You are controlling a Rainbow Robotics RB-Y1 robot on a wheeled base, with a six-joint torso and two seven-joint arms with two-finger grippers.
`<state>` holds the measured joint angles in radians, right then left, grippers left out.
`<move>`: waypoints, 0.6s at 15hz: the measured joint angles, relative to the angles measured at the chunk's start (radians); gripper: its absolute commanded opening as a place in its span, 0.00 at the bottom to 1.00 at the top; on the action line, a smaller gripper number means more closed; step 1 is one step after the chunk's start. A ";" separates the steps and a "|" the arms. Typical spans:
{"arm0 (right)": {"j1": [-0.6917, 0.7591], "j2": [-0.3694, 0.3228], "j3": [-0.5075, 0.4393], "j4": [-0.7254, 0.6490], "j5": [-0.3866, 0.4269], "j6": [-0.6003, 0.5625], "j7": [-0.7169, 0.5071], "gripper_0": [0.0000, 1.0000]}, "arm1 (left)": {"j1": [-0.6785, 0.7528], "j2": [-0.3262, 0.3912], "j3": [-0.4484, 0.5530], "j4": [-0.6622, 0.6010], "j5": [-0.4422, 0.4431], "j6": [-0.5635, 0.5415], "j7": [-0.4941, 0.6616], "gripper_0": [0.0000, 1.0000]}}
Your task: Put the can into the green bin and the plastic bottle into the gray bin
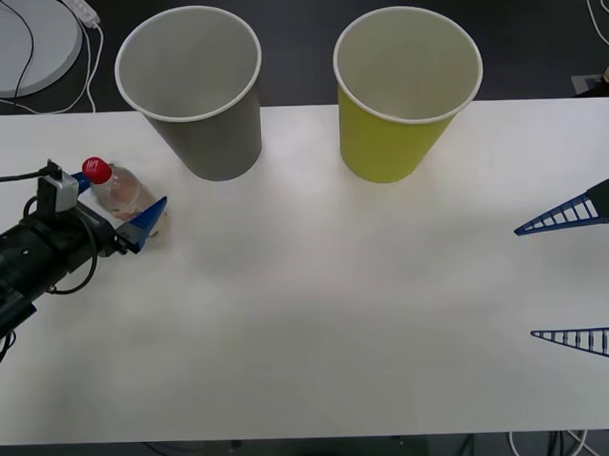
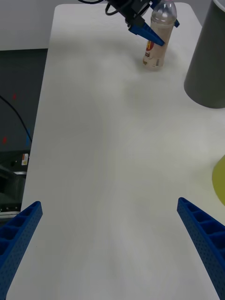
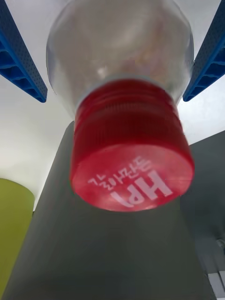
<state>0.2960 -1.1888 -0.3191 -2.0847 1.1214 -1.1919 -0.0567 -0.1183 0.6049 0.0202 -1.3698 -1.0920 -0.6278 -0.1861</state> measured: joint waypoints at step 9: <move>0.000 0.000 0.000 0.000 0.000 0.000 0.000 1.00 | -0.032 -0.010 0.000 0.020 -0.043 0.004 0.027 1.00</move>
<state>0.2960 -1.1888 -0.3191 -2.0847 1.1213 -1.1919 -0.0567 -0.1504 0.5951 0.0200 -1.3499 -1.1351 -0.6242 -0.1596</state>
